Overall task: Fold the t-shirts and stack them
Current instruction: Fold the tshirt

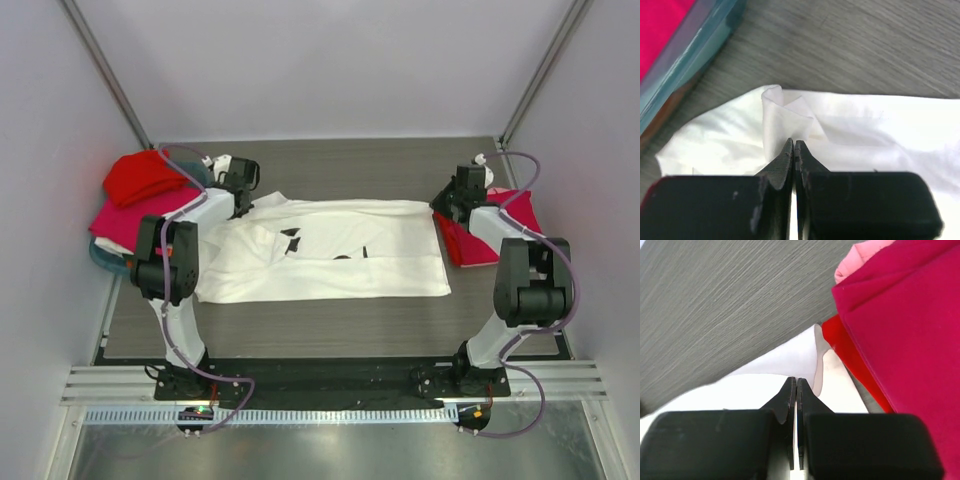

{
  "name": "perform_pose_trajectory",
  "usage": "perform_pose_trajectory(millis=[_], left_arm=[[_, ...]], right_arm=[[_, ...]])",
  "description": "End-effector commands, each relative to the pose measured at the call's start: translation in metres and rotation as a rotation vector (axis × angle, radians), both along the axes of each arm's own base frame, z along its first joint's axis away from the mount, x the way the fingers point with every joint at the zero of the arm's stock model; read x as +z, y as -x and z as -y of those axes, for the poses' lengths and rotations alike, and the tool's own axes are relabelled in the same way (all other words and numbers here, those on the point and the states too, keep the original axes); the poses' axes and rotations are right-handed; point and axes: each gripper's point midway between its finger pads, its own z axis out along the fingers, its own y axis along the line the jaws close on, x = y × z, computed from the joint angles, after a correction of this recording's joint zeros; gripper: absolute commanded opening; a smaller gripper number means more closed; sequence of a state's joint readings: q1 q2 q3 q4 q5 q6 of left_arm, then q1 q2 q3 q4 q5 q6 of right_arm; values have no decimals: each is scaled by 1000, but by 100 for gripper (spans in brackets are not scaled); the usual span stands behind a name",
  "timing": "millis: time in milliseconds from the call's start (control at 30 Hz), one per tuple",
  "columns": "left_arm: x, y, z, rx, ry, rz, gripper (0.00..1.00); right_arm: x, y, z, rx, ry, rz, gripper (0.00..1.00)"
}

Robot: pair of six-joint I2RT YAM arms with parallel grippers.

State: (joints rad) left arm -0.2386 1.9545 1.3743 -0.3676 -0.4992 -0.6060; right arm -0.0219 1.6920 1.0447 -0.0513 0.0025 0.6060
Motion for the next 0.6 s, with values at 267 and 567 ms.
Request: perform_pose_trajectory(millis=[267,567], left_arm=[[36,38,-18,87,6,89,0],[27,71,-24,106,22,91,0]], right_arm=[[56,28,21,-157,10,160,1],[40,54,29,-215,21,117,1]])
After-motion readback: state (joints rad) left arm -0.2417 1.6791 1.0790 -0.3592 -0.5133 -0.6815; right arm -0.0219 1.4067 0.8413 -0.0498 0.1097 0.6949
